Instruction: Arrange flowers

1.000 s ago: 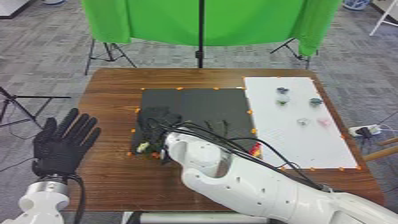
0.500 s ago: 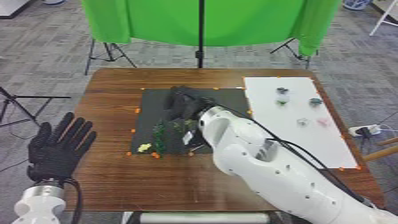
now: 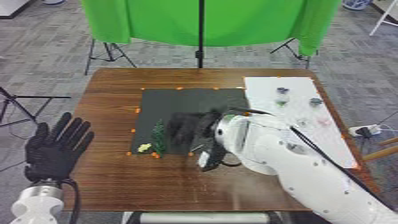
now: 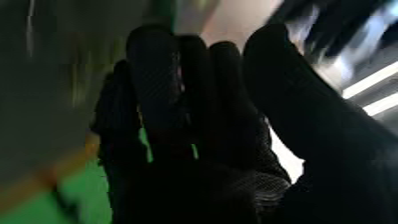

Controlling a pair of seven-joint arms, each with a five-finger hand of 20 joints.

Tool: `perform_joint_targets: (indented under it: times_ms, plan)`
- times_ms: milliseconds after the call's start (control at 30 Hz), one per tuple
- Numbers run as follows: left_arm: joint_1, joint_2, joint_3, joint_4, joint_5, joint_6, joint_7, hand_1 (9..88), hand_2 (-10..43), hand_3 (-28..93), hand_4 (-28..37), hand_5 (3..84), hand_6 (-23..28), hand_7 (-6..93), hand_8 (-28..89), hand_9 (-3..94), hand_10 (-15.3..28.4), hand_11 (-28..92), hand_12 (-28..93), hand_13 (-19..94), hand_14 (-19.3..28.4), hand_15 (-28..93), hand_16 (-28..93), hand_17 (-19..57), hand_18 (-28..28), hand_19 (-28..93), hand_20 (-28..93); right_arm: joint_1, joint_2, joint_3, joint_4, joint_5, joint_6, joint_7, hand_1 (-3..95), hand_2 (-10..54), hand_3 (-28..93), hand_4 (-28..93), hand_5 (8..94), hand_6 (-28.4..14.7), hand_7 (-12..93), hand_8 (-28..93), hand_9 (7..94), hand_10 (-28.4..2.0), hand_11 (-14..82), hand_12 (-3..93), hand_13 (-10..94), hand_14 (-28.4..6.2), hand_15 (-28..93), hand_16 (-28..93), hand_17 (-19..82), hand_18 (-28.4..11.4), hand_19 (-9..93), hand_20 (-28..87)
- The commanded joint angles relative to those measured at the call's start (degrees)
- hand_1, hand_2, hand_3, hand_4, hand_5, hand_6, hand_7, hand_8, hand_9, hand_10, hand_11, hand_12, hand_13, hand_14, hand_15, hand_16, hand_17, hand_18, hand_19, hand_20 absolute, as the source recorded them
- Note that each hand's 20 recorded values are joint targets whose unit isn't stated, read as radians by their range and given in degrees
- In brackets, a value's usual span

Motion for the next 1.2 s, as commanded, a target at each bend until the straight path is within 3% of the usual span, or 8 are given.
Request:
perform_joint_targets:
  times_ms: [33, 67, 100, 433, 700, 1200]
  plan:
    - [-1.62, 0.51, 1.64, 1.17, -0.18, 0.74, -1.17, 28.2, 13.6, 71, -28.3, 44.9, 9.9, 11.5, -7, 38.0, 15.9, 17, 13, 28, 15.0, 29, -4, -4.7, 12.7, 25, 14, 1.88, -8.66, -4.63, 4.42, 7.20, 0.35, 3.38, 49.0, -4.6, 77, -26, 55.1, -4.0, 13, -12, 56.7, -12.4, 12.1, 13.5, 59, -14.0, 60, 22, 24, -22.9, 78, 44]
    - [-1.67, 0.57, 1.68, 1.19, -0.21, 0.85, -1.16, 28.2, 13.6, 71, -28.3, 44.9, 9.9, 11.5, -7, 38.0, 15.9, 17, 13, 28, 15.0, 29, -4, -4.7, 12.7, 25, 14, 1.96, -9.30, -4.96, 5.17, 7.31, 0.65, 3.91, 48.8, -4.6, 77, -26, 54.2, -4.2, 13, -12, 55.6, -12.4, 11.7, 13.2, 60, -13.9, 59, 22, 24, -22.9, 78, 44]
    - [0.18, 0.38, 1.19, 0.06, -0.22, 0.33, -0.67, 28.2, 13.6, 71, -28.3, 44.9, 9.9, 11.5, -7, 38.0, 15.9, 17, 13, 28, 15.0, 29, -4, -4.7, 12.7, 25, 14, 1.64, -8.99, -5.87, 4.22, 7.56, 1.56, 4.90, 48.6, -4.5, 77, -26, 53.2, -4.5, 13, -12, 54.5, -12.6, 11.5, 12.8, 60, -13.9, 58, 20, 24, -23.0, 79, 44]
    - [-0.42, 0.77, 1.34, 0.32, -0.24, 0.60, -1.21, 28.0, 13.8, 71, -28.3, 44.9, 9.9, 11.6, -7, 38.0, 15.9, 17, 13, 28, 15.0, 29, -4, -4.7, 12.7, 25, 14, 0.28, -13.52, -6.67, 8.80, 6.15, -0.58, 8.52, 46.9, -4.4, 78, -26, 48.9, -6.1, 11, -12, 49.8, -12.8, 10.4, 10.8, 61, -13.9, 56, 18, 25, -23.3, 80, 43]
    - [-0.64, 0.77, 1.64, 0.55, -0.31, 0.68, -1.66, 28.0, 13.8, 71, -28.3, 44.9, 9.9, 11.5, -7, 38.1, 15.8, 17, 13, 28, 15.0, 29, -4, -4.7, 12.7, 25, 14, -1.73, -15.04, -5.34, 9.99, 2.04, 1.95, 8.47, 45.5, -7.3, 79, -26, 45.0, -8.7, 10, -11, 41.2, -18.9, 10.1, 8.9, 58, -14.3, 56, 16, 25, -23.7, 80, 40]
    - [-0.94, 0.92, 1.86, 0.72, -0.34, 0.60, -1.69, 27.9, 13.8, 71, -28.3, 44.8, 9.9, 11.5, -7, 38.0, 15.9, 17, 13, 28, 15.0, 29, -4, -4.7, 12.7, 25, 13, -1.59, -15.74, -3.75, 10.08, 1.49, 2.58, 8.02, 44.4, -8.3, 80, -26, 43.2, -9.4, 9, -11, 31.9, -21.3, 10.7, 5.3, 54, -15.2, 53, 14, 24, -23.9, 80, 38]
